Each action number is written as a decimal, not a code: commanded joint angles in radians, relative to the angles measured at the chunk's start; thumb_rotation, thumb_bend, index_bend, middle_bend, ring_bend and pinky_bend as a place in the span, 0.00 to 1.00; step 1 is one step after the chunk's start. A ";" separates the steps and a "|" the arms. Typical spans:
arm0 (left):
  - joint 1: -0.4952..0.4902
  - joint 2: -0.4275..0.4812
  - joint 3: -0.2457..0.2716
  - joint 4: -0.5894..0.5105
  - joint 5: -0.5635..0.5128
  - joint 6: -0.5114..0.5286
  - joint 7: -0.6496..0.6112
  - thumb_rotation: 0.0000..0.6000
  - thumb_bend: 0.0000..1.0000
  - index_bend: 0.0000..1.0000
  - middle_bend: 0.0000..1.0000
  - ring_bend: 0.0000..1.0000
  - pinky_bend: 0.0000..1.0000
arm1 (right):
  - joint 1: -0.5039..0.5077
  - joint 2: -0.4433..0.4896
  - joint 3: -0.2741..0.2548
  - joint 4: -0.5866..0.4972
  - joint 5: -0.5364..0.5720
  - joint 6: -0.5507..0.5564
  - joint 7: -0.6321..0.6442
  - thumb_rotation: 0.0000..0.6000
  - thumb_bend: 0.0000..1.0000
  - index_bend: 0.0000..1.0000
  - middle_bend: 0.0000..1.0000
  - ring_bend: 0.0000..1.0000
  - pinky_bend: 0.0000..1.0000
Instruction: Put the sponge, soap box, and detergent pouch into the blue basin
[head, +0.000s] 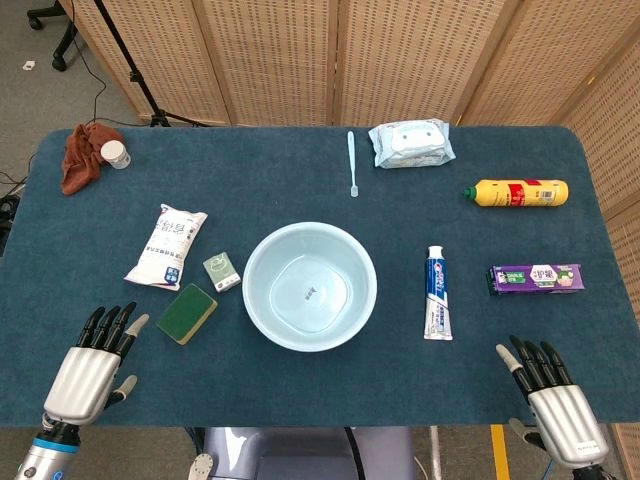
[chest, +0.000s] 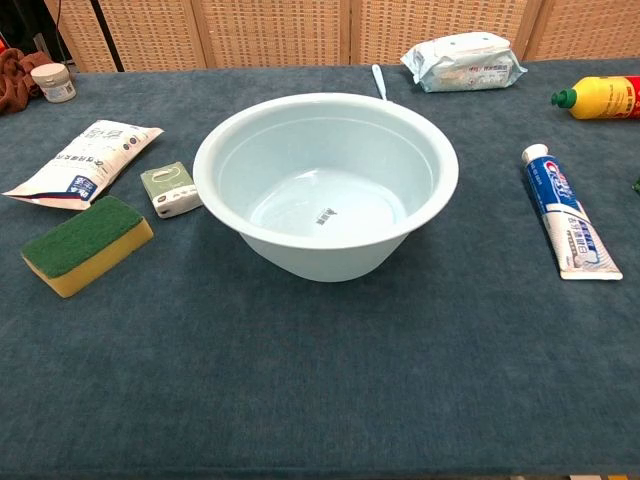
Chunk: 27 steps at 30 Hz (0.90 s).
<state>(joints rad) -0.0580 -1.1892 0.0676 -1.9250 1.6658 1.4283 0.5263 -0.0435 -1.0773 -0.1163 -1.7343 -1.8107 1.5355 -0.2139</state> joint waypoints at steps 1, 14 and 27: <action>0.000 0.001 0.000 -0.001 -0.001 0.001 0.000 1.00 0.22 0.04 0.00 0.00 0.00 | 0.000 0.000 -0.001 0.000 -0.001 -0.001 0.000 1.00 0.10 0.06 0.00 0.00 0.00; 0.004 0.006 0.005 0.000 0.018 0.014 -0.012 1.00 0.22 0.04 0.00 0.00 0.00 | -0.006 0.006 -0.006 0.000 -0.010 0.015 0.008 1.00 0.10 0.06 0.00 0.00 0.00; 0.004 0.000 -0.003 0.004 0.012 0.024 -0.021 1.00 0.22 0.00 0.00 0.00 0.00 | -0.008 0.001 -0.004 0.005 -0.017 0.023 0.004 1.00 0.10 0.06 0.00 0.00 0.00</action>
<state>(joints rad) -0.0552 -1.1882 0.0641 -1.9218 1.6757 1.4498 0.5068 -0.0513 -1.0762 -0.1202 -1.7295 -1.8273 1.5575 -0.2111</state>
